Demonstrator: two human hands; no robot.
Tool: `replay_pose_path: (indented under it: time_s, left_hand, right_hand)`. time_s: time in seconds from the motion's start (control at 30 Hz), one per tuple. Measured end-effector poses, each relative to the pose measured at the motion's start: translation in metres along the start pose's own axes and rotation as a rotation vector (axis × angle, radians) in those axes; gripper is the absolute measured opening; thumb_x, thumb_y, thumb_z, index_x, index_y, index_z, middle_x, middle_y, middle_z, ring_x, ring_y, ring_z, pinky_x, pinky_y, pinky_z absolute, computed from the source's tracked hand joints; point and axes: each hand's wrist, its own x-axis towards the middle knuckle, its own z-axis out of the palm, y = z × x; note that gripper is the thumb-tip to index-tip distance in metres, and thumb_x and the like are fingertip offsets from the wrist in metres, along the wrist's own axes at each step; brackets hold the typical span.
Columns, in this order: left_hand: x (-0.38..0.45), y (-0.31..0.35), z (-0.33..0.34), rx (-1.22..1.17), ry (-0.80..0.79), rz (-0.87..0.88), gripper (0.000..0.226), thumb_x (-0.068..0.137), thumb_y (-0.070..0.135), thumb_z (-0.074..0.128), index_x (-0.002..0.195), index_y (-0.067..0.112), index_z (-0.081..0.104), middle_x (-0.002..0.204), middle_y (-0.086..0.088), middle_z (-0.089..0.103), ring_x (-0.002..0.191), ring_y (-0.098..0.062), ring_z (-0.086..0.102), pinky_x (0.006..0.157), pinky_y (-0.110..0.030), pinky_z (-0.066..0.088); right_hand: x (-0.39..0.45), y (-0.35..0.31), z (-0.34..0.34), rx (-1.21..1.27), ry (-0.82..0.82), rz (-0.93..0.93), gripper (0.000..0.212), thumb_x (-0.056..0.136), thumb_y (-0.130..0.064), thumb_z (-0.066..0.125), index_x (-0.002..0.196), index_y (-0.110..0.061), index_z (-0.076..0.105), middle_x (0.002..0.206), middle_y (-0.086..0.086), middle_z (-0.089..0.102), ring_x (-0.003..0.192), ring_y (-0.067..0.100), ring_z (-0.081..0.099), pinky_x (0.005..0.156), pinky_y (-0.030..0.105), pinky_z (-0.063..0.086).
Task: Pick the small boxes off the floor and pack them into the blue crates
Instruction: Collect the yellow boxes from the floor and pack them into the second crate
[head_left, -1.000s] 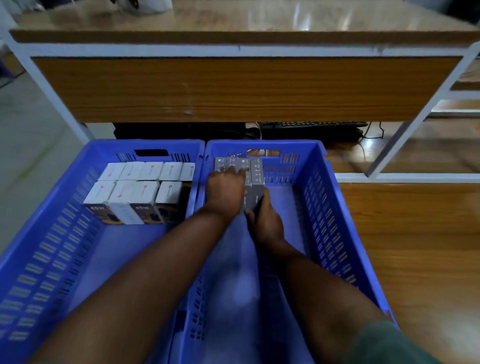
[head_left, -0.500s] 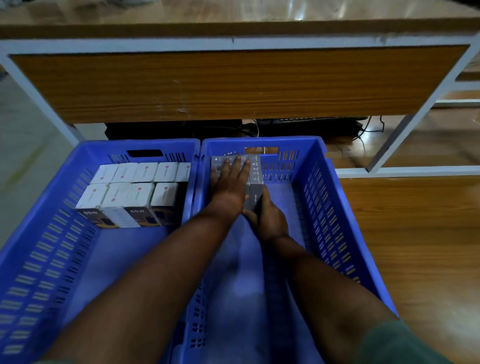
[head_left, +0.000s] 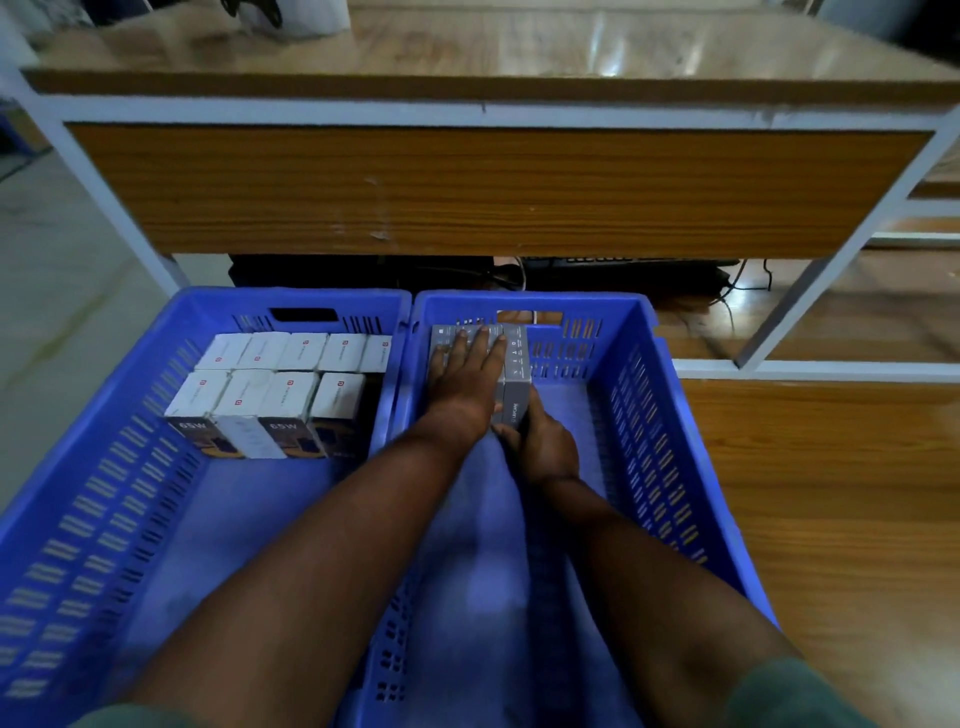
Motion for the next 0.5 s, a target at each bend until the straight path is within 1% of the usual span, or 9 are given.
replay_pose_path:
  time_s: [0.03,0.1,0.2,0.23,0.3,0.37,0.43,0.47,0.5]
  left_hand:
    - [-0.001,0.0,-0.001,-0.002,-0.015,0.003,0.093,0.096,0.037,0.063,0.162,0.03,-0.001,0.171,0.003,-0.005,0.157,-0.026,-0.007,0.124,-0.048,-0.002]
    - [-0.002,0.0,-0.005,-0.005,-0.044,0.01,0.096,0.095,0.036,0.065,0.162,0.03,-0.003,0.171,0.001,-0.008,0.157,-0.027,-0.009,0.124,-0.048,-0.002]
    - [-0.005,0.001,-0.012,-0.046,-0.031,-0.001,0.109,0.087,0.032,0.074,0.162,0.023,-0.005,0.17,-0.003,-0.01,0.157,-0.026,-0.008,0.124,-0.046,-0.002]
    - [-0.007,0.001,-0.013,-0.046,-0.011,0.006,0.114,0.084,0.031,0.077,0.162,0.019,-0.006,0.17,-0.005,-0.01,0.157,-0.026,-0.008,0.124,-0.046,-0.003]
    - [-0.013,0.0,-0.016,-0.016,0.029,0.05,0.12,0.081,0.031,0.079,0.161,0.015,-0.008,0.17,-0.008,-0.011,0.157,-0.028,-0.009,0.124,-0.045,-0.005]
    - [-0.018,-0.004,-0.019,0.005,0.041,0.094,0.118,0.08,0.028,0.079,0.161,0.011,-0.006,0.17,-0.011,-0.01,0.157,-0.029,-0.009,0.125,-0.043,-0.005]
    - [-0.023,-0.007,-0.024,-0.007,0.041,0.114,0.112,0.082,0.026,0.076,0.161,0.008,-0.001,0.17,-0.013,-0.007,0.157,-0.03,-0.007,0.127,-0.042,-0.001]
    - [-0.028,-0.006,-0.029,-0.02,0.035,0.117,0.106,0.084,0.025,0.073,0.161,0.006,0.002,0.17,-0.015,-0.003,0.157,-0.031,-0.004,0.128,-0.041,0.002]
    - [-0.032,-0.006,-0.036,-0.035,0.039,0.128,0.1,0.086,0.024,0.069,0.161,0.005,0.007,0.169,-0.016,0.003,0.157,-0.031,0.002,0.128,-0.04,0.005]
  right_hand:
    - [0.003,-0.002,-0.003,-0.005,-0.036,0.012,0.055,0.089,-0.066,0.061,0.139,-0.043,0.053,0.124,-0.008,0.072,0.114,0.015,0.067,0.1,0.039,0.052]
    - [0.014,-0.005,-0.006,-0.158,-0.086,0.049,0.073,0.081,-0.069,0.066,0.143,-0.043,0.038,0.126,-0.003,0.07,0.113,0.023,0.067,0.095,0.042,0.053]
    - [0.021,-0.018,-0.011,-0.207,-0.108,0.117,0.128,0.063,-0.086,0.059,0.162,-0.029,0.0,0.136,0.005,0.065,0.118,0.029,0.065,0.095,0.048,0.054]
    - [0.023,-0.016,-0.01,-0.219,-0.093,0.14,0.139,0.057,-0.09,0.057,0.161,-0.028,-0.01,0.137,0.005,0.065,0.118,0.029,0.065,0.093,0.049,0.055]
    - [0.012,-0.026,-0.014,-0.213,-0.067,0.162,0.146,0.054,-0.092,0.06,0.158,-0.029,-0.019,0.138,0.004,0.065,0.117,0.028,0.066,0.092,0.049,0.055]
    - [0.005,-0.034,-0.018,-0.214,-0.098,0.15,0.145,0.065,-0.076,0.076,0.16,-0.022,-0.019,0.146,0.006,0.058,0.125,0.03,0.061,0.098,0.045,0.052]
    - [0.0,-0.038,-0.021,-0.221,-0.106,0.108,0.135,0.073,-0.06,0.083,0.163,-0.015,-0.007,0.149,0.007,0.054,0.129,0.031,0.057,0.1,0.041,0.049]
    - [-0.003,-0.042,-0.024,-0.249,-0.09,0.09,0.12,0.075,-0.057,0.081,0.162,-0.015,0.009,0.144,0.007,0.057,0.127,0.031,0.058,0.098,0.04,0.049]
    - [-0.005,-0.047,-0.028,-0.291,-0.05,0.086,0.094,0.08,-0.052,0.077,0.154,-0.018,0.031,0.135,0.006,0.062,0.121,0.03,0.062,0.093,0.039,0.051]
